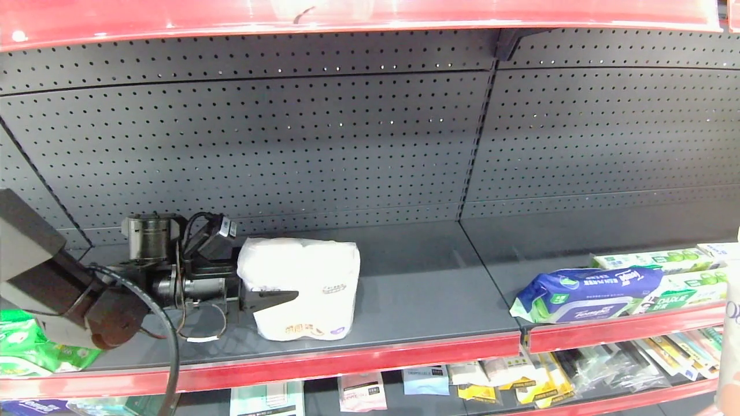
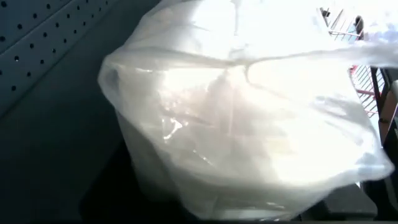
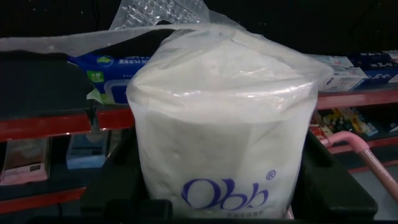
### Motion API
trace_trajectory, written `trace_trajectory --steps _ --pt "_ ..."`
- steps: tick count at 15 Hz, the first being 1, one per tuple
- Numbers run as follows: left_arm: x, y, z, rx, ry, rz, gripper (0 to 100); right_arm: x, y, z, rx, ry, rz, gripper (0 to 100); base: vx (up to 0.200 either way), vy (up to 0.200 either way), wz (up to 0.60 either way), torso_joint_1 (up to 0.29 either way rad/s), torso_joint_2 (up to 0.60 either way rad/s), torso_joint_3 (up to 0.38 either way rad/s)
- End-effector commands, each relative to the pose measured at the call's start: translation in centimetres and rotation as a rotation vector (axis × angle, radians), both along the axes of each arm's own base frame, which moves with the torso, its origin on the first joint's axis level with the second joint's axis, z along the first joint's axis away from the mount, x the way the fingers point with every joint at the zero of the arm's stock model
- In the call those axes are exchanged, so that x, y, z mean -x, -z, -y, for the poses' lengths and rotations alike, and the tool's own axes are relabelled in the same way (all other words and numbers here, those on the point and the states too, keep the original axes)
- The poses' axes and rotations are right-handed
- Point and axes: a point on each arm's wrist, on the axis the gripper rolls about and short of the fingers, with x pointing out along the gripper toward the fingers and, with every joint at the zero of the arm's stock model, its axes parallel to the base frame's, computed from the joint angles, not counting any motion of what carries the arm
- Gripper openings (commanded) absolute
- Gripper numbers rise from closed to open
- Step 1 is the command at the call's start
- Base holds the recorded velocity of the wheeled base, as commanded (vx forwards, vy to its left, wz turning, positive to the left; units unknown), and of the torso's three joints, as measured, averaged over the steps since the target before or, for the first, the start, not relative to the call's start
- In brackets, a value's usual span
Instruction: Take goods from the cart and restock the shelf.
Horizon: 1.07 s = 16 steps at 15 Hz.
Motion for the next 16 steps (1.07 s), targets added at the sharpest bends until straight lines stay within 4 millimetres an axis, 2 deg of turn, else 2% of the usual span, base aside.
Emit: trace_trajectory --steps 1,5,7,11,13,16 --pt "1.5 0.4 -0.5 -0.006 0.004 -0.015 0 -0.2 0.0 0.0 0.001 0.0 -0.01 0 0.0 0.0 0.0 0.0 0.0 0.0" --pt "2.1 1.1 -1.6 -0.004 0.008 -0.01 0 -0.2 -0.1 0.0 0.002 0.001 -0.007 0 0.0 0.0 0.0 0.0 0.0 0.0" --pt "1.7 1.3 -1.9 -0.012 0.005 0.016 0 -0.1 -0.1 0.0 0.0 0.003 -0.005 0 0.0 0.0 0.0 0.0 0.0 0.0" --pt "1.2 0.7 -1.8 -0.002 -0.002 0.015 0 -0.2 -0.1 0.0 0.002 0.003 -0.009 0 0.0 0.0 0.0 0.0 0.0 0.0" --pt "0.1 0.0 -1.8 0.009 -0.008 0.028 0 -0.2 0.0 0.0 0.002 0.004 -0.01 0 0.0 0.0 0.0 0.0 0.0 0.0" --pt "0.3 0.1 -1.7 0.008 -0.004 0.028 0 -0.2 0.0 0.0 0.002 0.004 -0.01 0 0.0 0.0 0.0 0.0 0.0 0.0"
